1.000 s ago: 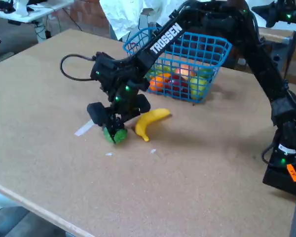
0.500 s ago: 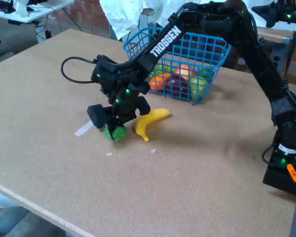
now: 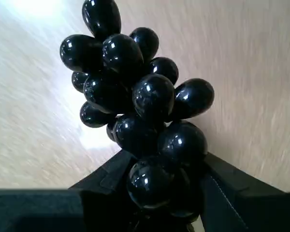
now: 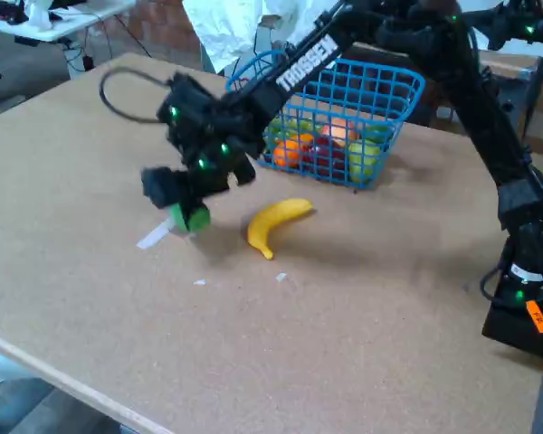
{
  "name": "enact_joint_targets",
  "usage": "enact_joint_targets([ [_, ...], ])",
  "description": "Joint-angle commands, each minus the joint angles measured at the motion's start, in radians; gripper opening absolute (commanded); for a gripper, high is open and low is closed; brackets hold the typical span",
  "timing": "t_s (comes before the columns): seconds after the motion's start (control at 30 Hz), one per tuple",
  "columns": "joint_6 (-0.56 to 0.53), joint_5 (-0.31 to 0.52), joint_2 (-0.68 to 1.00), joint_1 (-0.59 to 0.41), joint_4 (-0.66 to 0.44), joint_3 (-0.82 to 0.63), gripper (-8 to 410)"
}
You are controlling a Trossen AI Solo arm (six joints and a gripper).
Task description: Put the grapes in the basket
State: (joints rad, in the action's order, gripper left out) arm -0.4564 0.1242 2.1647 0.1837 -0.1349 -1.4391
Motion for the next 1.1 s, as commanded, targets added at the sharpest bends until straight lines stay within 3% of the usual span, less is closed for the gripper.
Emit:
enact_joint_targets([
  [0.0, 0.223, 0.092, -0.105, 0.001, 0.009, -0.068, -1],
  [0.13, 0.359, 0.167, -0.187, 0.001, 0.010, -0.075, -1],
  [0.43, 0.535, 0.531, -0.375, -0.011, 0.000, -0.074, -1],
  [0.57, 0.565, 0.631, -0.452, -0.042, -0.039, -0.074, -1],
  [0.73, 0.554, 0.697, -0.538, -0.100, -0.130, -0.073, -1],
  [1.07, 0.391, 0.694, -0.596, -0.263, -0.370, -0.072, -1],
])
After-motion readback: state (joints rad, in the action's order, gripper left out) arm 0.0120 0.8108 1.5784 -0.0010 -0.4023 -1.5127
